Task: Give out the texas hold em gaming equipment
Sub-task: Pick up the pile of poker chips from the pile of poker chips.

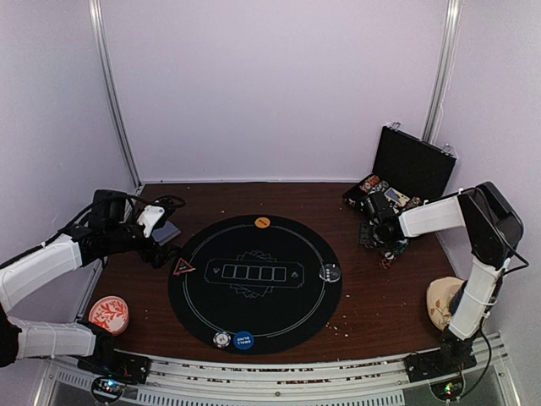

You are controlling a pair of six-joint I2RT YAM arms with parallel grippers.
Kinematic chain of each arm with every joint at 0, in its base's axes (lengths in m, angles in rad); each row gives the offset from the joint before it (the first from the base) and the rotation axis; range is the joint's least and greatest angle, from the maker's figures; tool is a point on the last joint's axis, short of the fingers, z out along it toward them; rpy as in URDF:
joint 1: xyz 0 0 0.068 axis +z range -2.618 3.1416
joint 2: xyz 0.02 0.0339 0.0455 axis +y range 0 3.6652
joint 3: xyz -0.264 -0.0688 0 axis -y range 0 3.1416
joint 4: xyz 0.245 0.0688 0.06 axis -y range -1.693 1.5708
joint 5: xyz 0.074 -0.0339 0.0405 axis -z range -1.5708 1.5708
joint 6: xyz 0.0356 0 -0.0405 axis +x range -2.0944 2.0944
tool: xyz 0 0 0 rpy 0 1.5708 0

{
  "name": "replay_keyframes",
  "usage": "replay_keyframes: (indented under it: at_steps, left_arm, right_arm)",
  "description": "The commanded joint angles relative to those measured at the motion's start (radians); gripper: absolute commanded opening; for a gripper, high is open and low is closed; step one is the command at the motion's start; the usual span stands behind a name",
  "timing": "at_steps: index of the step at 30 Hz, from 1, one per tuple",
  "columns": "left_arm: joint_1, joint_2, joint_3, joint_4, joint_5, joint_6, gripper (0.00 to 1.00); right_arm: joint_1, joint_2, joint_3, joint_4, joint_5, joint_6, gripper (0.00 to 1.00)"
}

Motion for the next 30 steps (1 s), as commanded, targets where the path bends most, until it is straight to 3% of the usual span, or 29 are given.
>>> replay_keyframes:
  at_steps: [1,30]
  left_arm:
    - [0.004,0.002,-0.010,0.053,0.013,0.012,0.98]
    - [0.004,0.003,-0.010,0.054,0.015,0.013,0.98]
  right_arm:
    - [-0.007,0.009,0.022,0.018,0.015,-0.017,0.61]
    - [-0.009,0.016,0.034,0.008,0.028,-0.023,0.36]
